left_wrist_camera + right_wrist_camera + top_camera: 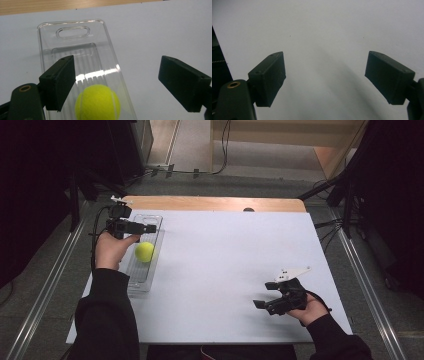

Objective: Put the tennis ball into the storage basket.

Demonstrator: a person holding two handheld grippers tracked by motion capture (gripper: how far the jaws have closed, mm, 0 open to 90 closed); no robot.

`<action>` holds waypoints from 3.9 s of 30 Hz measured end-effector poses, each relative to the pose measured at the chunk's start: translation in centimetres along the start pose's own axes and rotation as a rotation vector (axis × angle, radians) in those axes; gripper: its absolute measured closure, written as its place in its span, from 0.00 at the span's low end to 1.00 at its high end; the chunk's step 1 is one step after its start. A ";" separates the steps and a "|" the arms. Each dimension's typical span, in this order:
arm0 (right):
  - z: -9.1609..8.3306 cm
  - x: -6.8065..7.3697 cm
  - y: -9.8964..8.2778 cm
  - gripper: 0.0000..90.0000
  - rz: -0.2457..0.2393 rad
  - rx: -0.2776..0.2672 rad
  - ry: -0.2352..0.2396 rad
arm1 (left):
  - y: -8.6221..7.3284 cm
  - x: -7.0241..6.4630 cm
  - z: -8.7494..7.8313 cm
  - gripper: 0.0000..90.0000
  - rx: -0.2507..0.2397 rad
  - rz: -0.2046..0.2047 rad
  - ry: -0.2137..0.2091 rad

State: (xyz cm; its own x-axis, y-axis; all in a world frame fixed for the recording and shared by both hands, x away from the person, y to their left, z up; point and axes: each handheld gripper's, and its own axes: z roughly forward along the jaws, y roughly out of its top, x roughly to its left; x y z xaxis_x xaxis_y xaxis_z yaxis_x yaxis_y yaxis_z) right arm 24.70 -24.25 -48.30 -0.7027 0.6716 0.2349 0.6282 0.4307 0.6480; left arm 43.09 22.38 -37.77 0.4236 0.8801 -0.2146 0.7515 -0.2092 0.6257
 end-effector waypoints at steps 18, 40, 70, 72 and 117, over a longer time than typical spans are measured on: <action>0.0 0.0 0.0 0.16 0.002 0.001 -0.002 | 0.9 -3.1 -0.1 0.18 0.007 0.067 -0.174; 0.0 0.0 0.0 0.16 -0.001 0.002 0.001 | 0.4 -6.0 2.1 0.20 0.062 0.142 -0.240; -0.1 0.0 0.0 0.16 -0.004 -0.002 0.005 | -3.5 -8.4 1.9 0.20 0.056 0.230 -0.302; -0.1 0.0 0.0 0.16 -0.006 -0.003 0.005 | -3.8 -8.5 1.8 0.20 0.054 0.226 -0.309; -0.1 0.0 0.0 0.16 -0.002 0.001 0.000 | -10.3 -10.0 1.1 0.20 0.048 0.312 -0.308</action>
State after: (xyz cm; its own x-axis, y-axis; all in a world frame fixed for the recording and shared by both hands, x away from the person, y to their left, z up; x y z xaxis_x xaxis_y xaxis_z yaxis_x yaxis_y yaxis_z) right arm 24.66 -24.32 -48.19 -0.7041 0.6705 0.2339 0.6271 0.4326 0.6478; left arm 31.70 15.30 -42.91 0.7593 0.6050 -0.2395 0.5836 -0.4704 0.6619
